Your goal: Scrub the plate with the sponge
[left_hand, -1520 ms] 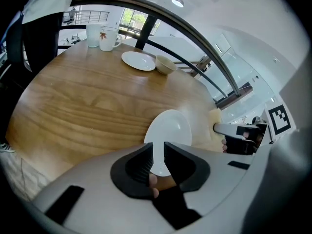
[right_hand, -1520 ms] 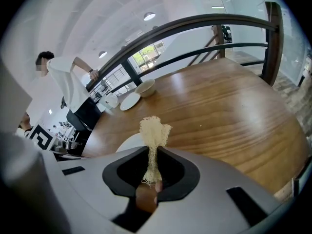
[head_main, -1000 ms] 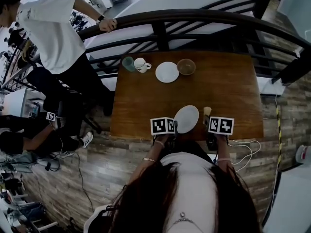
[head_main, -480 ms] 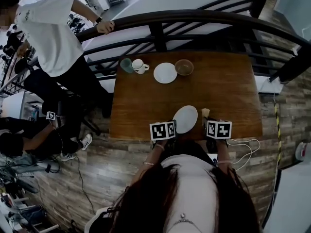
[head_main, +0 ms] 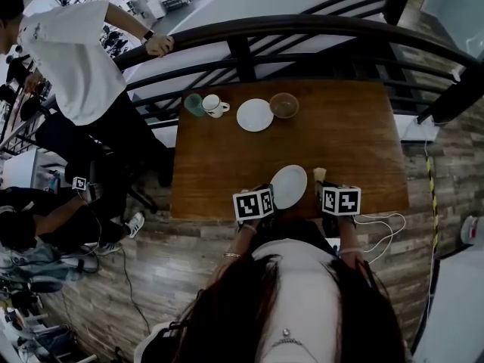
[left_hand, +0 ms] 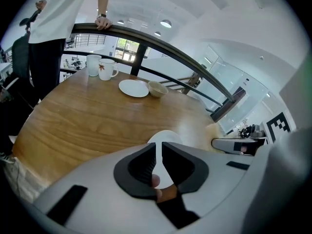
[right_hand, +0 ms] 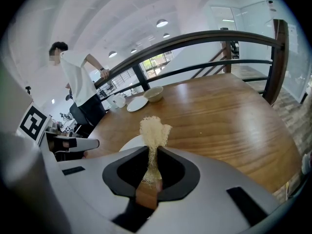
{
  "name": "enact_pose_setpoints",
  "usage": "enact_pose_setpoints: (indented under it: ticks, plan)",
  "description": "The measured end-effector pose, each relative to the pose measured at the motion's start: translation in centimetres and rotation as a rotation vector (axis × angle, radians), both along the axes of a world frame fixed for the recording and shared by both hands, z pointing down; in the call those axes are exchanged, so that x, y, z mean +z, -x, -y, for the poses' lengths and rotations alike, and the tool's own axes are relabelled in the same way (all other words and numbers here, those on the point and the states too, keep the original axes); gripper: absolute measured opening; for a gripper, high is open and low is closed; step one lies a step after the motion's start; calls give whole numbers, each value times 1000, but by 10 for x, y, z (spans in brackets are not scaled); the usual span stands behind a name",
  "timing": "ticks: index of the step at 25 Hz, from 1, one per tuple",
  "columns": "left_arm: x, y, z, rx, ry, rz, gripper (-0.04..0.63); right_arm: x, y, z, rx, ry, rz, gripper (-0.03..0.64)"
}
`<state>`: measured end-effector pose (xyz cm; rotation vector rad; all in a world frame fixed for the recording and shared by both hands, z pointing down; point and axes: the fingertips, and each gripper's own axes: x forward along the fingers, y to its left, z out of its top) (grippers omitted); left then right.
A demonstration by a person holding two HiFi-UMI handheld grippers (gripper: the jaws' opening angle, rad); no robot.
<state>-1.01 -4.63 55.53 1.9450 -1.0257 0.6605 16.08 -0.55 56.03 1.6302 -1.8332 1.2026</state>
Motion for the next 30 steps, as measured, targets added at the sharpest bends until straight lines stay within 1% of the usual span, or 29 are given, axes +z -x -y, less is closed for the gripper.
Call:
enact_pose_setpoints:
  ticks: [7,14,17,25,30]
  plan:
    - [-5,-1,10,4,-42,-6,39,-1,-2,7,-3,-14,-16,67]
    - [-10,-2,13,1,-84,-14,16,-14,7,16,-43,-82,-27,67]
    - [-10,-6,14,12,-105,-26,9,-20,8,16,-43,-113,-40,67]
    - [-11,-15,10,62,-111,-23,9,-17,4,11,-28,-115,-69,67]
    - [-9,-14,9,69,-105,-22,9,-14,6,10,-26,-106,-65,67]
